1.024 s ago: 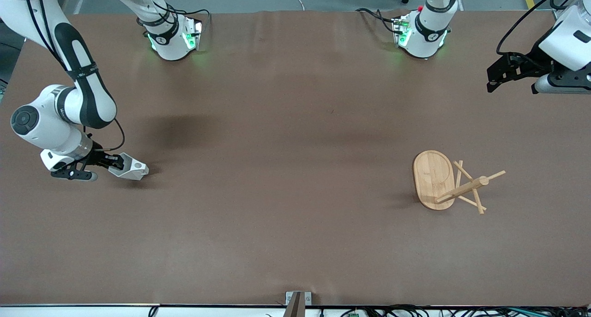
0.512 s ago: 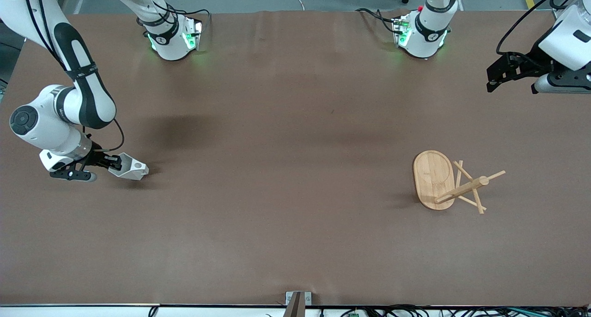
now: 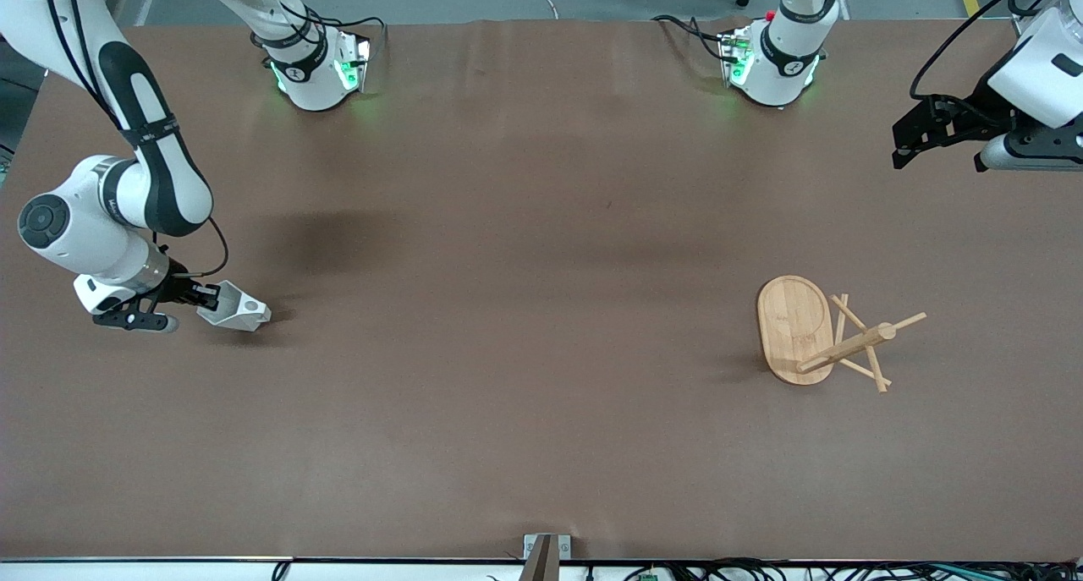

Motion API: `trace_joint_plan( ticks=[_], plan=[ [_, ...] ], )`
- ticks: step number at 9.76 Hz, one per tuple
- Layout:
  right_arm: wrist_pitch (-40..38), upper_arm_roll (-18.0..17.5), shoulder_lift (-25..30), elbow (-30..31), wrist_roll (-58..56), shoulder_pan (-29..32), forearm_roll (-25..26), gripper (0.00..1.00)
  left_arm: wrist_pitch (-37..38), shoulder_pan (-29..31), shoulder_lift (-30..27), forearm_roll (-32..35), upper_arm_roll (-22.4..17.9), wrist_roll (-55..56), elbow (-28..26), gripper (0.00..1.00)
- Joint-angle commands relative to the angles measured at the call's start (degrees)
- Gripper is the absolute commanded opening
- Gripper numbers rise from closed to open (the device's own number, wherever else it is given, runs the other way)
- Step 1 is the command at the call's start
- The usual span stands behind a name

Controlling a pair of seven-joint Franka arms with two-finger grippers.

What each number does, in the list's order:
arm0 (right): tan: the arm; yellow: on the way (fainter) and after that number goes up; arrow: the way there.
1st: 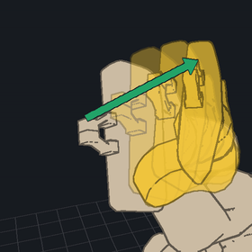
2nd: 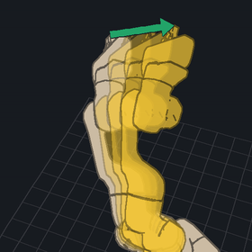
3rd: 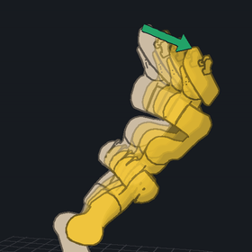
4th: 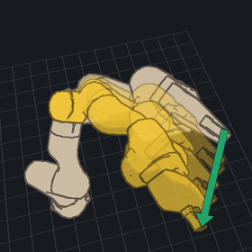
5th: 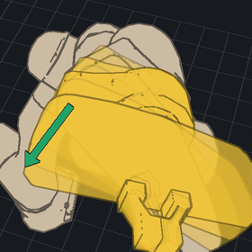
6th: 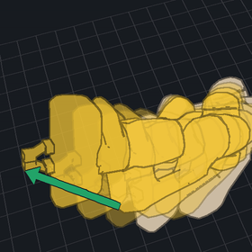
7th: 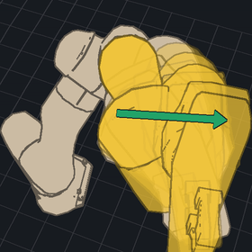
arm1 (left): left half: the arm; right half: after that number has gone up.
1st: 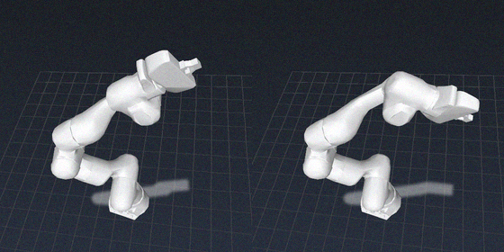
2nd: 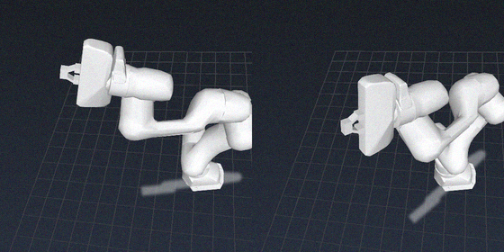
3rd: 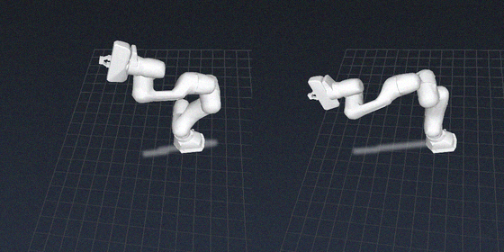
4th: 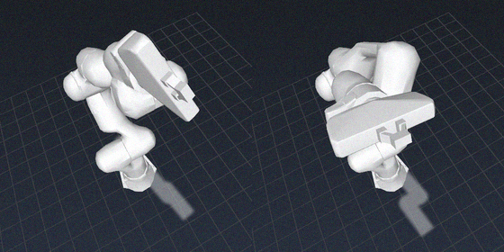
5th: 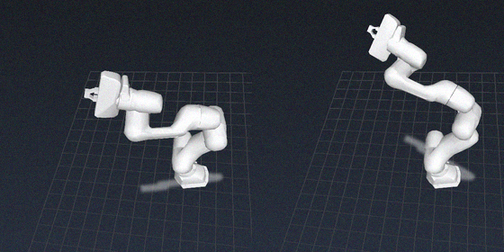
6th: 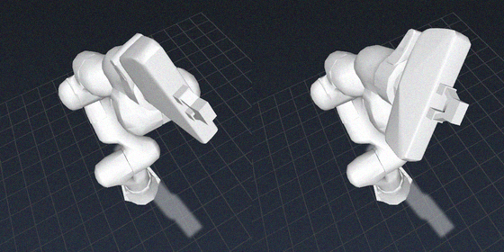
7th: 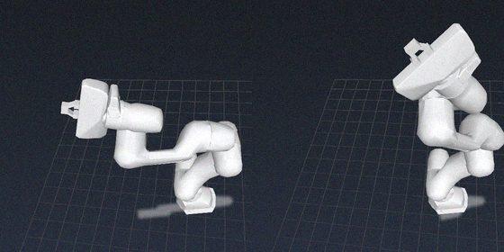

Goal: Hang cup on rack
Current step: 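Close the right gripper on the white cup's base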

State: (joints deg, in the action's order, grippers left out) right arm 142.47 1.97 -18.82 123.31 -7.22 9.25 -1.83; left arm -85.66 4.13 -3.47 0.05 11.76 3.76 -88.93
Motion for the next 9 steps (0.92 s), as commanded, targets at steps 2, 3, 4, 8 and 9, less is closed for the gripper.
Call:
trace_joint_plan(
  ticks=[2, 3, 4, 8, 9],
  plan=[
    [-14.98, -0.56, 0.62, -10.94, -1.48, 0.25, -0.19, 0.00, 0.49, 0.00, 0.66, -0.76, 0.28, 0.46, -0.63, 1.00],
    [-17.98, -0.91, 0.89, -14.12, -1.39, 0.25, -0.19, 0.00, 0.49, -0.09, 0.75, -0.76, 0.28, 0.46, -0.63, 1.00],
    [-21.76, -1.87, 0.89, -17.37, -1.30, 0.25, -0.71, 0.00, 0.41, -0.09, 0.83, -0.76, 0.37, 0.46, -0.63, 1.00],
    [-30.21, -8.80, 4.22, -18.81, -1.04, -0.19, -21.03, 0.00, -0.12, -0.27, 1.10, -0.84, 0.98, 0.46, -0.63, 1.00],
    [-31.36, -11.70, 4.40, -18.46, -1.04, -0.19, -29.02, 0.00, -0.56, -0.27, 1.10, -0.84, 1.16, 0.46, -0.63, 1.00]
  ],
)
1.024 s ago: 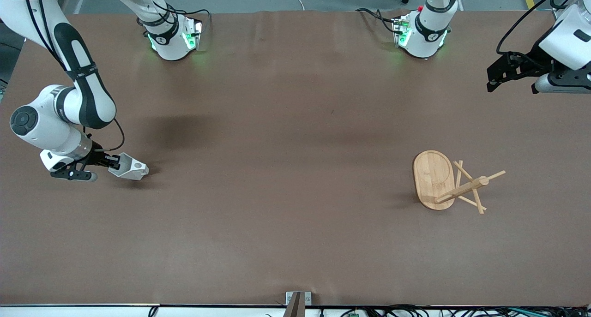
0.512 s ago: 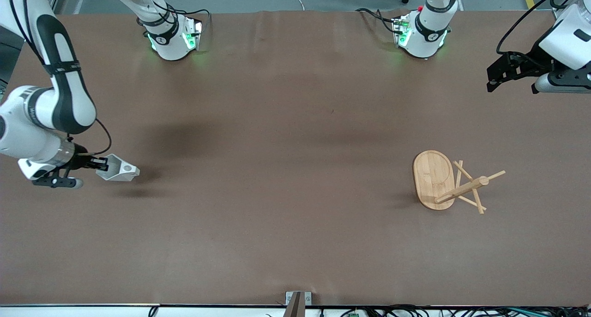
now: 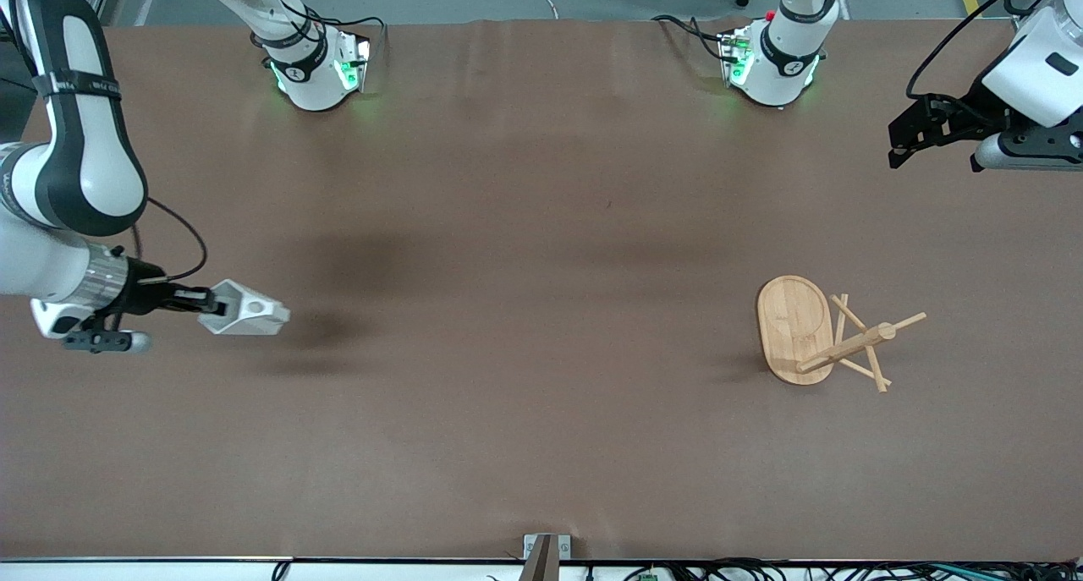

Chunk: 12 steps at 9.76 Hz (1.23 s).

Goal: Hang cup on rack
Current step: 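Lift the cup with the right gripper while the left gripper approaches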

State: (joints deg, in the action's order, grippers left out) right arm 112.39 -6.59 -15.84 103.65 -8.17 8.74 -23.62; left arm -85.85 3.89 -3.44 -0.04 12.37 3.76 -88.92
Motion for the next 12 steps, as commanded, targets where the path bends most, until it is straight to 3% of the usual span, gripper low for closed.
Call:
trace_joint_plan(
  ticks=[1, 4, 8, 12],
  plan=[
    [-1.73, -5.17, 1.51, 1.38, -0.01, 0.23, -12.27, 0.00, -0.37, -0.02, 1.07, -0.75, 0.64, 0.20, -0.64, 1.00],
    [-1.83, -11.33, 1.07, 1.38, -1.40, -0.30, -30.38, 0.00, -0.37, -0.02, 1.07, -3.81, 2.30, -1.12, -0.55, 1.00],
    [-1.57, -18.27, 0.37, 1.47, -4.13, -2.06, -42.00, 0.00, -0.46, -0.20, 1.24, -12.15, 9.50, -7.25, -0.55, 1.00],
    [0.01, -19.95, -0.07, 3.67, -4.14, -5.12, -52.74, 0.00, -3.00, -0.46, 5.71, -13.06, 23.11, -9.21, 6.02, 1.00]
  ],
)
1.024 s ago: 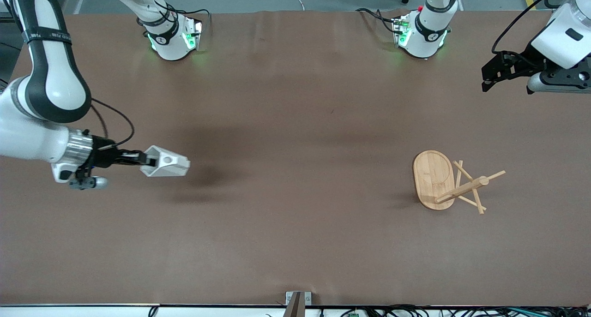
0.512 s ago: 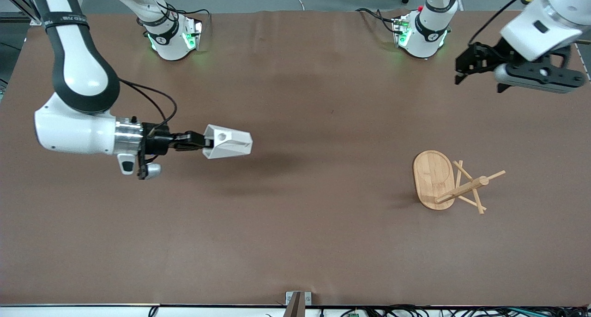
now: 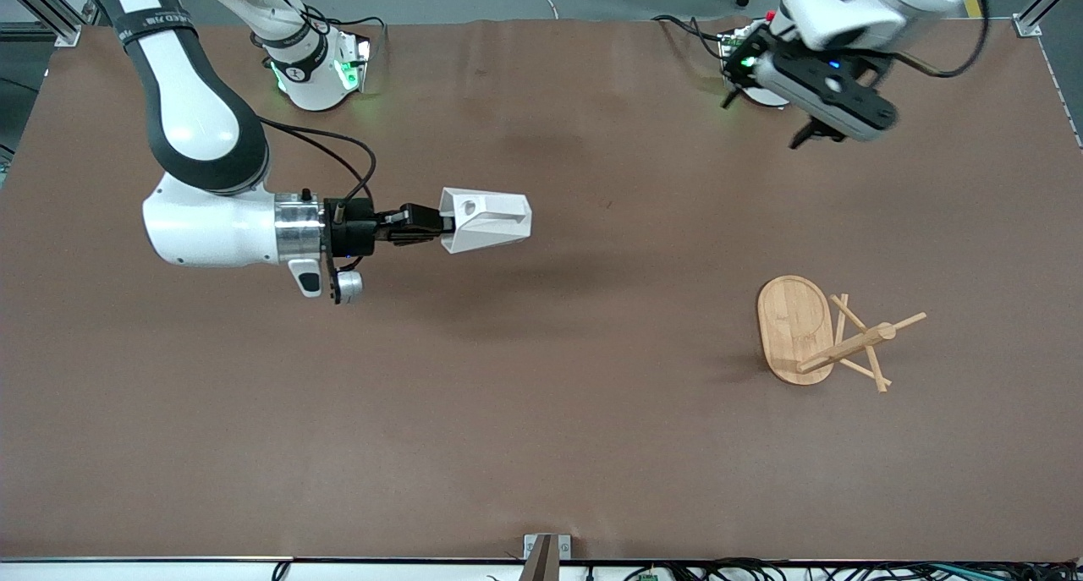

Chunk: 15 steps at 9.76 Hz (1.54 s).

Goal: Hang cup on rack
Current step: 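Lift the cup with the right gripper while the left gripper approaches, then grasp the cup's open end with the left gripper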

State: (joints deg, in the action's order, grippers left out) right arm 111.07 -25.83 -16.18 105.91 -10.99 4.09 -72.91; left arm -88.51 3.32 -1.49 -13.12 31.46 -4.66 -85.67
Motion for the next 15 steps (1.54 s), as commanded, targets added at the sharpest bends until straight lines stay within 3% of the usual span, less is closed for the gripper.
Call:
trace_joint_plan(
  ticks=[1, 3, 5, 7, 10, 15],
  plan=[
    [2.47, -1.85, 0.28, 2.10, -1.32, -0.83, -4.34, 0.00, -2.61, 0.11, 5.60, 0.02, 6.83, -0.70, 4.18, 1.00],
    [4.67, -2.74, 0.19, 3.16, -1.40, -1.53, -5.93, 0.00, -9.45, -2.16, 9.64, 0.72, 10.37, -1.05, 5.60, 1.00],
    [4.94, -2.83, 0.28, 3.51, -1.40, -1.80, -5.93, 0.00, -14.99, -5.77, 13.07, 5.10, 10.37, -6.38, 5.60, 1.00],
    [5.12, -3.35, 0.36, 3.86, -1.40, -1.89, -5.93, 0.00, -19.57, -7.01, 18.16, 5.38, 10.37, -13.50, 5.60, 1.00],
    [5.03, -3.97, 0.36, 4.39, -1.40, -1.45, -5.93, 0.00, -21.35, -9.82, 21.95, 10.64, 10.28, -16.08, 5.60, 1.00],
    [4.86, -3.97, 0.45, 4.65, -1.32, -1.36, -5.93, 0.00, -21.70, -9.91, 24.60, 10.22, 10.63, -23.97, 4.99, 1.00]
  ],
)
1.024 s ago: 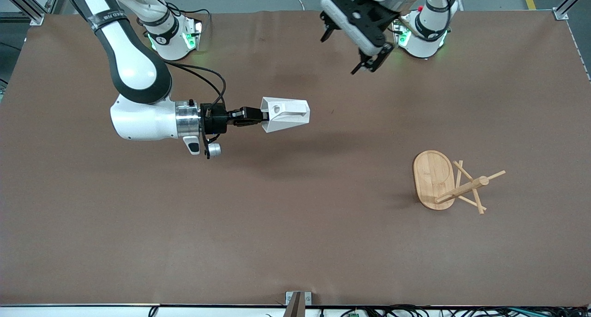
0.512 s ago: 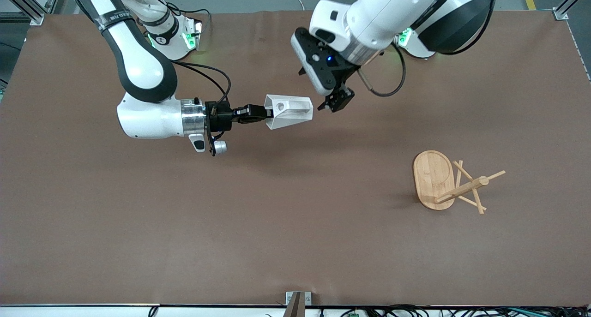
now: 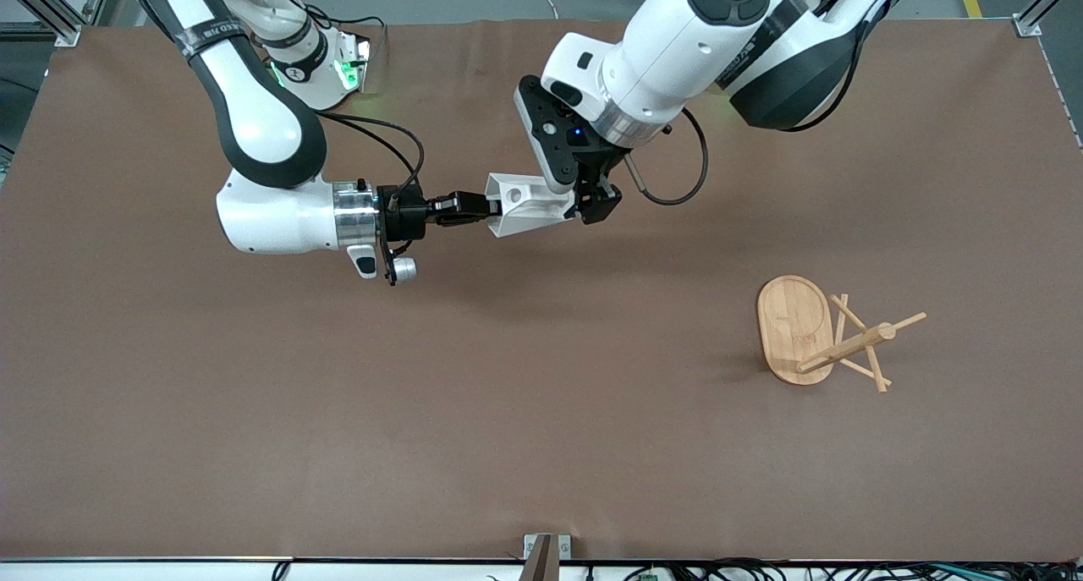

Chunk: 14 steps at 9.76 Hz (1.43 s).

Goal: Hang cup on rack
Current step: 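Grasp the cup's open end with the left gripper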

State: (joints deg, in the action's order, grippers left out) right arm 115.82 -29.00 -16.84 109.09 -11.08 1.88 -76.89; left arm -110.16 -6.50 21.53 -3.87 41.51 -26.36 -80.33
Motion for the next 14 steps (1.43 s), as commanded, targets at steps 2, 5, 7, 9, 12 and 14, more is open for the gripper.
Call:
trace_joint_plan(
  ticks=[2, 5, 7, 9, 12, 14],
  plan=[
    [0.11, -0.80, 1.20, 1.74, -1.23, 0.85, -1.95, 0.00, -0.22, 0.17, 2.47, 0.36, 0.59, -4.31, -0.27, 1.00],
    [0.11, -0.80, 1.29, 1.65, -1.23, 0.85, -1.95, 0.00, -2.77, 0.17, 2.82, -0.43, 0.59, -4.32, -1.84, 1.00],
    [0.20, -0.88, 1.46, 1.74, -1.23, 0.85, -2.04, 0.00, -5.75, 0.26, 2.73, -0.44, 0.59, -4.23, -3.86, 1.00],
    [0.20, -0.97, 1.55, 1.74, -1.14, 0.85, -2.04, 0.00, -6.29, -0.01, 2.91, -0.44, 0.59, -4.23, -4.49, 1.00],
    [0.20, -0.97, 1.73, 1.74, -1.14, 0.85, -2.04, 0.00, -6.29, -0.10, 2.99, -0.35, 0.59, -4.23, -5.54, 1.00],
    [0.20, -1.15, 1.81, 1.65, -1.05, 0.76, -2.04, 0.00, -6.29, -0.10, 3.08, -0.35, 0.59, -4.23, -5.89, 0.99]
  ],
)
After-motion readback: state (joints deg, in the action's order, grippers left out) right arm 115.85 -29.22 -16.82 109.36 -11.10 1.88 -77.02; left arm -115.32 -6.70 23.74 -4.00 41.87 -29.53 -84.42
